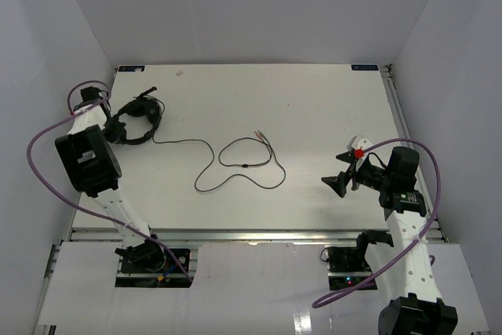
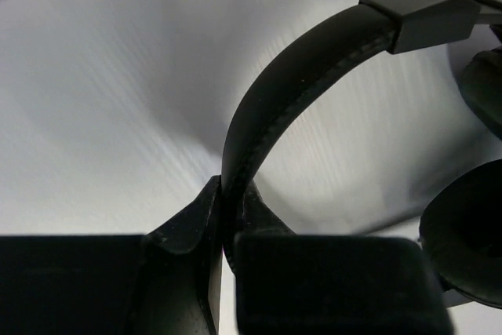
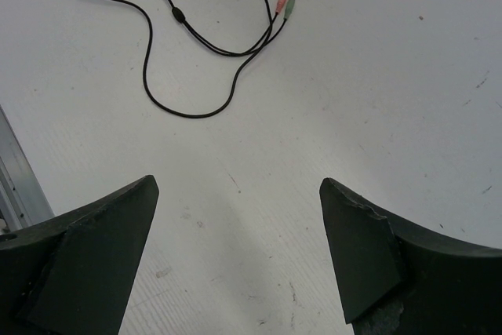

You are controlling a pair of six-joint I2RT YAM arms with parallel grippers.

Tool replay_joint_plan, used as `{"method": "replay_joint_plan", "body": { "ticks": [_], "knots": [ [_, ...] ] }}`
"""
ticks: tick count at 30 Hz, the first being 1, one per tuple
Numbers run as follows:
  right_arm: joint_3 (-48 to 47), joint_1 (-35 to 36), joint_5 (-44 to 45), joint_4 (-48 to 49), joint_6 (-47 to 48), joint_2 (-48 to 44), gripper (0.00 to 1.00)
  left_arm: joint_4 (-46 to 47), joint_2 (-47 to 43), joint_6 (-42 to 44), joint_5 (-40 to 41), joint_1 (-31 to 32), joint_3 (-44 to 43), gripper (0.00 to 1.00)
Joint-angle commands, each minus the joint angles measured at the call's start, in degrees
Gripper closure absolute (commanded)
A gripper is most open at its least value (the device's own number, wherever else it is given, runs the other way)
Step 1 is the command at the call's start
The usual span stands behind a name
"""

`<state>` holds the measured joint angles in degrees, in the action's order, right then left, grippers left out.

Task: Wrap the headphones

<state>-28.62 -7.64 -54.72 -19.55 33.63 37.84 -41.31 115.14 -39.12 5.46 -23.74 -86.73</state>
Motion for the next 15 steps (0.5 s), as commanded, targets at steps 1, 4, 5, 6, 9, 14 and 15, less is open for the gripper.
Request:
{"method": "replay_joint_plan", "body": {
  "ticks": [1, 4, 5, 6, 9, 14, 15],
  "knots": [
    [-0.74, 0.34, -9.06, -1.99, 5.58, -0.93, 0.1, 14.32, -19.39, 15.92, -23.64, 10.0, 8.32, 1.0],
    [-2.94, 0.49, -17.33, -15.93, 21.22, -0.79, 0.1, 16.65, -25.65, 24.36, -27.63, 20.92, 11.38, 1.0],
    [-3.8, 0.52, -19.21, -22.58, 31.29, -0.5, 0.1, 16.53, -27.61, 26.65, -28.52, 24.87, 12.27, 1.0],
    [-4.85, 0.52, -20.45, -27.21, 40.85, -0.07, 0.1, 16.49, -29.94, 27.86, -29.08, 28.64, 13.49, 1.0],
    [-9.47, 0.61, -19.72, -31.54, 44.8, 1.13, 0.1, 17.35, -35.43, 29.83, -29.76, 33.03, 17.12, 1.0],
    [-13.82, 0.61, -20.15, -13.37, 26.92, 3.37, 0.1, 18.2, -44.9, 27.97, -34.0, 34.82, 20.63, 1.0],
    [-13.41, 0.69, -20.58, -7.58, 14.02, 3.21, 0.1, 18.12, -47.08, 27.29, -34.44, 34.82, 20.72, 1.0]
  ]
}}
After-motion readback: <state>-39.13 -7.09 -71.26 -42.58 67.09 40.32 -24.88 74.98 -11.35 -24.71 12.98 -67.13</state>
